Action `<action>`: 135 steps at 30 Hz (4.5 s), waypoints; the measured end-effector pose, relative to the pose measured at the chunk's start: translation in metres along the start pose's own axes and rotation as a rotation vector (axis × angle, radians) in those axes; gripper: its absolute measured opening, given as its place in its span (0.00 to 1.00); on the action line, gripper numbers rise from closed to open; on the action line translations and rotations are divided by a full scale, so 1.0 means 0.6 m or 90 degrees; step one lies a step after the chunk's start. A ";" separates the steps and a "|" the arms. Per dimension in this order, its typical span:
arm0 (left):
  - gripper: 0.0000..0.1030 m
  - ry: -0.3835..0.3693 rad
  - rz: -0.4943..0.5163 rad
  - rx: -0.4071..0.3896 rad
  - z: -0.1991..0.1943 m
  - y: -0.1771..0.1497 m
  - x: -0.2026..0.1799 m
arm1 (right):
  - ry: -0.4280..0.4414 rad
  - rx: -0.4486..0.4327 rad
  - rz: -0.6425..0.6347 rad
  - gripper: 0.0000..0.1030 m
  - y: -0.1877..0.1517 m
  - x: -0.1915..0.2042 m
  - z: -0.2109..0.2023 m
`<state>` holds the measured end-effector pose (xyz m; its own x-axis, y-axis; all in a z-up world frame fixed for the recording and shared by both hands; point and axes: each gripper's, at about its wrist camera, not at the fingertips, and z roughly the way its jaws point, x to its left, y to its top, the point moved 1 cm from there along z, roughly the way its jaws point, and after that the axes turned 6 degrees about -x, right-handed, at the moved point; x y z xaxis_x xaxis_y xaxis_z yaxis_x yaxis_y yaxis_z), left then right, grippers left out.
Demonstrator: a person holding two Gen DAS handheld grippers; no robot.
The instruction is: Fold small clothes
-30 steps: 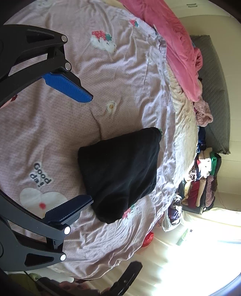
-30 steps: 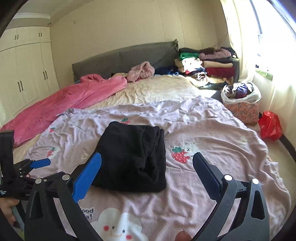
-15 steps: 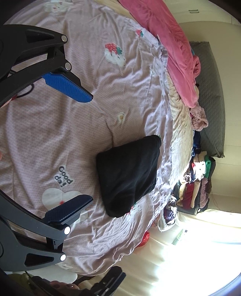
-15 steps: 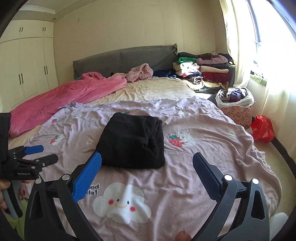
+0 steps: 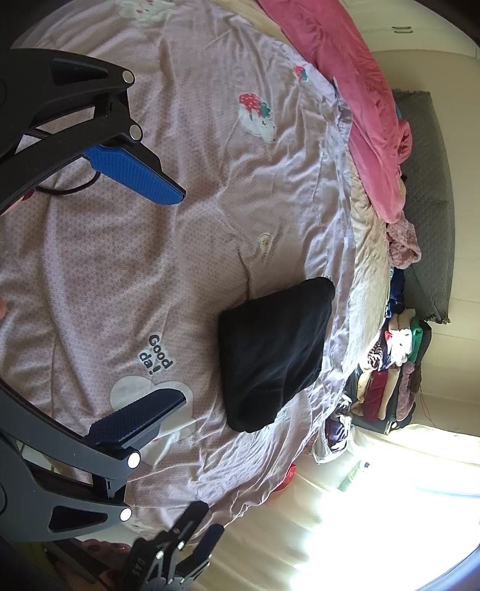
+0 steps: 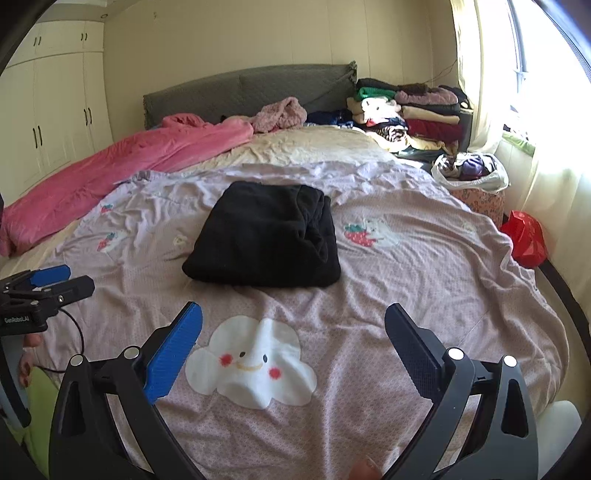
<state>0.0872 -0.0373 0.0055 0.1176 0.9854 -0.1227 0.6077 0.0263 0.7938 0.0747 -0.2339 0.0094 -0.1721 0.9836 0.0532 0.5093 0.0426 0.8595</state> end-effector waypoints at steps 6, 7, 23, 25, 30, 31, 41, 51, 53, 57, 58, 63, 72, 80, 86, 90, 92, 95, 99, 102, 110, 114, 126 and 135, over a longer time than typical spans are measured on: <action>0.91 0.009 0.001 0.010 0.005 -0.006 -0.002 | 0.003 0.006 -0.002 0.96 -0.006 0.007 0.007; 0.91 0.011 0.001 0.010 0.005 -0.006 -0.001 | 0.002 0.004 -0.002 0.96 -0.007 0.007 0.007; 0.91 0.015 -0.001 0.010 0.005 -0.007 0.002 | -0.001 0.001 0.000 0.96 -0.003 0.003 0.001; 0.91 0.015 -0.002 0.012 0.005 -0.007 0.002 | -0.001 0.000 0.000 0.96 -0.003 0.004 0.002; 0.91 0.015 -0.005 0.013 0.003 -0.011 0.008 | -0.001 0.001 0.000 0.96 -0.003 0.007 0.002; 0.91 0.016 -0.005 0.013 0.004 -0.009 0.006 | -0.001 0.002 -0.001 0.96 -0.003 0.006 0.002; 0.91 0.018 -0.007 0.017 0.003 -0.016 0.008 | 0.004 0.010 -0.013 0.96 -0.005 0.022 0.010; 0.91 0.021 -0.011 0.021 0.003 -0.020 0.009 | 0.003 0.009 -0.015 0.96 -0.004 0.023 0.009; 0.91 0.021 -0.013 0.024 0.005 -0.021 0.011 | 0.003 0.009 -0.014 0.96 -0.005 0.023 0.008; 0.91 0.020 -0.013 0.023 0.003 -0.023 0.011 | 0.000 0.011 -0.016 0.96 -0.005 0.022 0.006; 0.91 0.020 -0.012 0.023 0.003 -0.023 0.011 | -0.001 0.011 -0.016 0.96 -0.006 0.023 0.007; 0.91 0.019 -0.014 0.024 0.004 -0.023 0.011 | -0.001 0.012 -0.016 0.96 -0.006 0.023 0.007; 0.91 0.019 -0.013 0.024 0.003 -0.021 0.010 | -0.001 0.011 -0.017 0.96 -0.006 0.023 0.007; 0.91 0.019 -0.014 0.024 0.003 -0.021 0.011 | -0.003 0.011 -0.015 0.96 -0.009 0.022 0.003; 0.91 0.018 -0.015 0.024 0.002 -0.021 0.011 | -0.002 0.012 -0.016 0.96 -0.009 0.022 0.000; 0.91 0.020 -0.015 0.025 0.002 -0.021 0.011 | -0.002 0.012 -0.018 0.96 -0.010 0.023 -0.001; 0.91 0.020 -0.016 0.026 0.001 -0.022 0.010 | -0.003 0.014 -0.019 0.96 -0.010 0.024 -0.001; 0.91 0.022 -0.014 0.027 0.000 -0.024 0.010 | -0.003 0.018 -0.019 0.96 -0.010 0.024 -0.002; 0.91 0.024 -0.014 0.029 -0.001 -0.027 0.008 | -0.003 0.018 -0.021 0.96 -0.010 0.027 0.001; 0.91 0.025 -0.014 0.029 -0.002 -0.027 0.007 | -0.002 0.018 -0.021 0.96 -0.010 0.027 0.001; 0.91 0.025 -0.012 0.029 -0.001 -0.025 0.008 | -0.003 0.018 -0.021 0.96 -0.010 0.027 0.001; 0.91 0.024 -0.014 0.029 -0.001 -0.025 0.008 | -0.004 0.020 -0.022 0.96 -0.011 0.027 -0.001; 0.91 0.024 -0.014 0.030 -0.001 -0.024 0.009 | -0.007 0.023 -0.021 0.96 -0.012 0.025 0.001; 0.91 0.041 -0.017 0.031 -0.004 -0.028 0.018 | -0.023 0.027 -0.017 0.96 -0.013 0.014 -0.001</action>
<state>0.0766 -0.0265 -0.0080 0.0518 0.9932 -0.1039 0.6478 0.0458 0.7604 0.0690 -0.2260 0.0035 -0.1557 0.9877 0.0118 0.5399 0.0751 0.8384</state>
